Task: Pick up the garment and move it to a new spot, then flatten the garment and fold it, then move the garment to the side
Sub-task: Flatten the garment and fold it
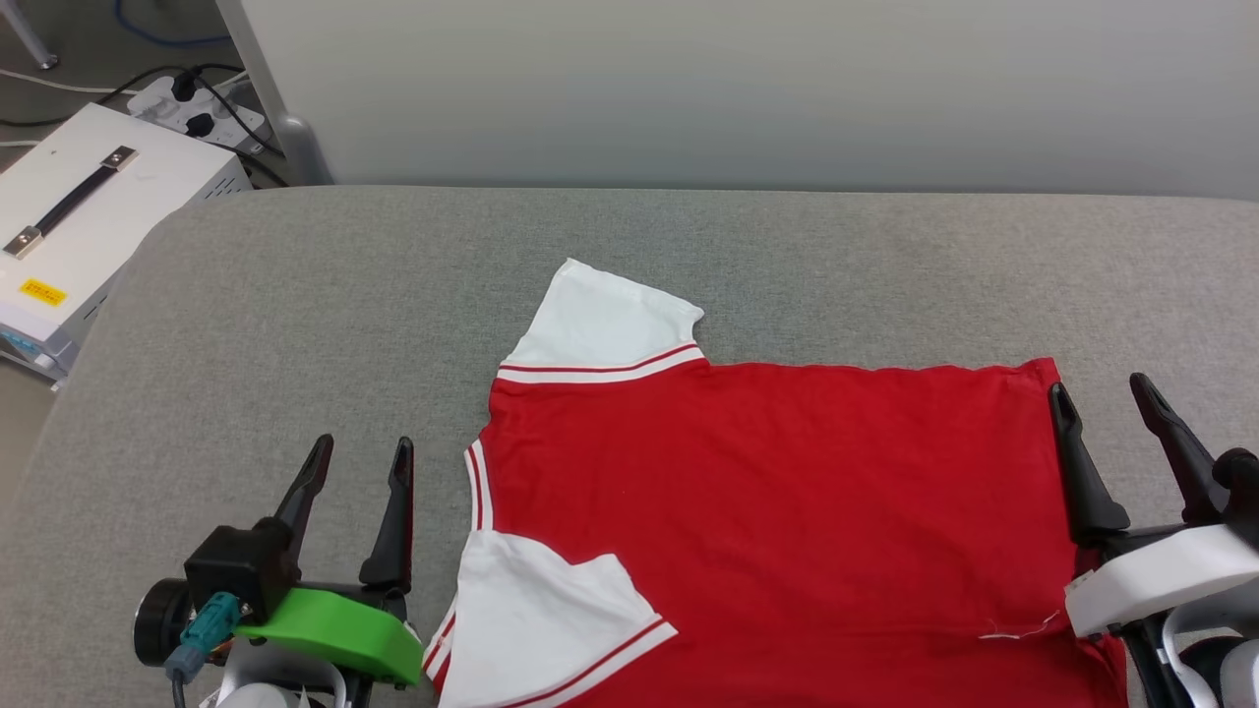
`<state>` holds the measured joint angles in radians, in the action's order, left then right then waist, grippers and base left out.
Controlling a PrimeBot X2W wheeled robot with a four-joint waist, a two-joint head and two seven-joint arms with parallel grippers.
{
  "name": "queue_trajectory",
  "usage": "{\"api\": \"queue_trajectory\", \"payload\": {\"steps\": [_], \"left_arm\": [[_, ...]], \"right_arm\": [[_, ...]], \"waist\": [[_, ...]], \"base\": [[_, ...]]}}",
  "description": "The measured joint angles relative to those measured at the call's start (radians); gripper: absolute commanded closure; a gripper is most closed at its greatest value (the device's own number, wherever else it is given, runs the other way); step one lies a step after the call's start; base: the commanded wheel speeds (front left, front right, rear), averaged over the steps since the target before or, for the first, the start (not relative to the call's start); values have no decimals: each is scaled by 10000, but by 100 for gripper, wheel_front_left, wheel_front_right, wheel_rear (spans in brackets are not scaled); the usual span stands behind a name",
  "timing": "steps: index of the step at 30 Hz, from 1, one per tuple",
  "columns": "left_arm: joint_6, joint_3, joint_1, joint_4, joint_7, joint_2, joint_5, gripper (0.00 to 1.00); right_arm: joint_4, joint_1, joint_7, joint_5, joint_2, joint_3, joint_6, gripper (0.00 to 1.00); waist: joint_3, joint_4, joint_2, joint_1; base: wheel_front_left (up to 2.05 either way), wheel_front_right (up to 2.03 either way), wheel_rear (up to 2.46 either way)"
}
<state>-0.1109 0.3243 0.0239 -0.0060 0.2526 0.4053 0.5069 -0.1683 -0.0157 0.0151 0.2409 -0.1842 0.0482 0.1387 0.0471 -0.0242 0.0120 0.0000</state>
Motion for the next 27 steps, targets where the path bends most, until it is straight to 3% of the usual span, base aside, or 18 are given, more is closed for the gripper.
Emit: {"api": "queue_trajectory", "payload": {"steps": [8, 16, 23, 27], "left_arm": [[476, -353, 32, 173, 33, -627, -591, 0], [1246, -508, 916, 543, 10, -742, -894, 0], [1908, -13, 3311, 922, -1894, -487, -800, 0], [2186, 257, 4932, 1342, -3766, 157, -516, 0]], "right_arm": [[577, 8, -1009, 23, 330, -255, 0, 0], [729, 478, -1221, 138, 351, -384, 0, 0], [656, 988, -1350, 117, 543, -606, 0, 0], [698, 1486, -1528, 98, 665, -871, 0, 0]], "waist": [[217, 54, 0, 0], [785, 271, 0, 0], [1625, 611, 0, 0], [2171, 920, 0, 1]], "base": [[0, 0, 0], [0, 0, 0], [0, 0, 0], [0, 0, 0]]}}
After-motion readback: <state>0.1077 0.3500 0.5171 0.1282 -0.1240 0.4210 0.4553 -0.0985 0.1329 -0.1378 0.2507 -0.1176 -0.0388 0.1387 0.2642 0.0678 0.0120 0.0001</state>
